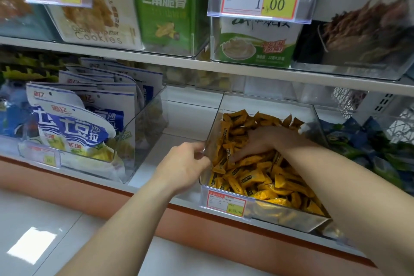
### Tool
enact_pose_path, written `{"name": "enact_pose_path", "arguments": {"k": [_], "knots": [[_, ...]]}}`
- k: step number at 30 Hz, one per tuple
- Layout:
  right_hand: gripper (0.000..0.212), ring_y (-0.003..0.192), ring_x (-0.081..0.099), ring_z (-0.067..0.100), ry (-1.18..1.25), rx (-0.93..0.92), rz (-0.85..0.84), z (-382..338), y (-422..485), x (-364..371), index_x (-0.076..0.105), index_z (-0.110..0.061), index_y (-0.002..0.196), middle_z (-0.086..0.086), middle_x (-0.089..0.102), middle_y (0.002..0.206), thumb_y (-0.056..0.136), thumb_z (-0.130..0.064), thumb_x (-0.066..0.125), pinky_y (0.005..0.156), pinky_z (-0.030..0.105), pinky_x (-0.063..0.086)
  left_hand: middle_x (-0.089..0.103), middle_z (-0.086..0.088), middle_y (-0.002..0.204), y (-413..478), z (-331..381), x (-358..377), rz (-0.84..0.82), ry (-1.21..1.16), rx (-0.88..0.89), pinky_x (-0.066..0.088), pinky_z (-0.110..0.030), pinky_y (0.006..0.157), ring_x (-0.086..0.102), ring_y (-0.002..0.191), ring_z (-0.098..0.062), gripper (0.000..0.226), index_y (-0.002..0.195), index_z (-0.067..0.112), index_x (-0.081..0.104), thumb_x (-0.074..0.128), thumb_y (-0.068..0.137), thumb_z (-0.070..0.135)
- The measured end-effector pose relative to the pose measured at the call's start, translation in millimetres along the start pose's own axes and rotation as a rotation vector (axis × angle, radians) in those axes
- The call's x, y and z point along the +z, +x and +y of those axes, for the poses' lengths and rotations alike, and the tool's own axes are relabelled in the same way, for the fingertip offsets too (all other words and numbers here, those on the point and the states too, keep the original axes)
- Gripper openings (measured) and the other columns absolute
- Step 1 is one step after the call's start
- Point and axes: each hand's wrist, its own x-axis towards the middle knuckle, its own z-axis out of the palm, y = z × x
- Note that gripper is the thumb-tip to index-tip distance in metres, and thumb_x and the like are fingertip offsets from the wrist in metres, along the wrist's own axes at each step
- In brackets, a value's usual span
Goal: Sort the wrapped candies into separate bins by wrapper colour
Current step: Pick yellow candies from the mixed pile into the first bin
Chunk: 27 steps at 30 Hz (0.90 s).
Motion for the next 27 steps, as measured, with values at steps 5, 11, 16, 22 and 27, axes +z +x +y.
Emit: {"name": "enact_pose_path", "arguments": {"k": [5,11,16,22,27], "knots": [[0.155,0.151,0.017,0.028,0.172,-0.013,-0.057,5,6,2,0.014,-0.026,0.158,0.001,0.015,0.165,0.029,-0.096,0.065,0.118,0.047,0.021,0.068,0.019,0.081,1,2,2,-0.005,-0.045,0.013,0.059,-0.035,0.072,0.067,0.079,-0.01,0.029,0.116,0.033,0.07,0.058,0.091,0.022],[0.135,0.147,0.028,0.026,0.471,-0.143,-0.072,3,11,9,0.03,-0.035,0.153,-0.004,0.027,0.162,0.038,-0.095,0.068,0.118,0.05,0.027,0.065,0.018,0.078,-3,5,4,-0.036,-0.094,0.016,0.06,-0.034,0.053,0.068,0.07,-0.019,0.024,0.098,0.044,0.058,0.051,0.095,0.021],[0.077,0.126,0.054,0.022,0.73,-0.233,-0.164,-2,-2,14,0.062,-0.041,0.121,-0.004,0.058,0.137,0.058,-0.084,0.064,0.114,0.042,0.036,0.067,0.018,0.085,-3,5,2,-0.059,-0.129,0.021,0.06,-0.028,0.054,0.068,0.076,-0.012,0.022,0.108,0.039,0.062,0.052,0.098,0.023],[0.046,0.095,0.07,0.015,0.839,-0.279,-0.142,3,-15,10,0.07,-0.043,0.102,-0.005,0.073,0.111,0.07,-0.076,0.063,0.083,0.028,0.05,0.069,0.015,0.072,0,3,2,-0.006,-0.116,0.033,0.061,-0.035,0.059,0.067,0.069,-0.011,0.017,0.092,0.041,0.066,0.058,0.092,0.026],[0.046,0.091,0.074,0.013,0.768,-0.31,-0.244,11,-25,-8,0.079,-0.04,0.093,-0.009,0.076,0.101,0.063,-0.074,0.07,0.086,0.031,0.052,0.067,0.021,0.063,4,-1,-1,-0.015,-0.078,0.05,0.05,-0.023,0.057,0.062,0.062,-0.001,0.016,0.076,0.042,0.066,0.062,0.084,0.029]]}}
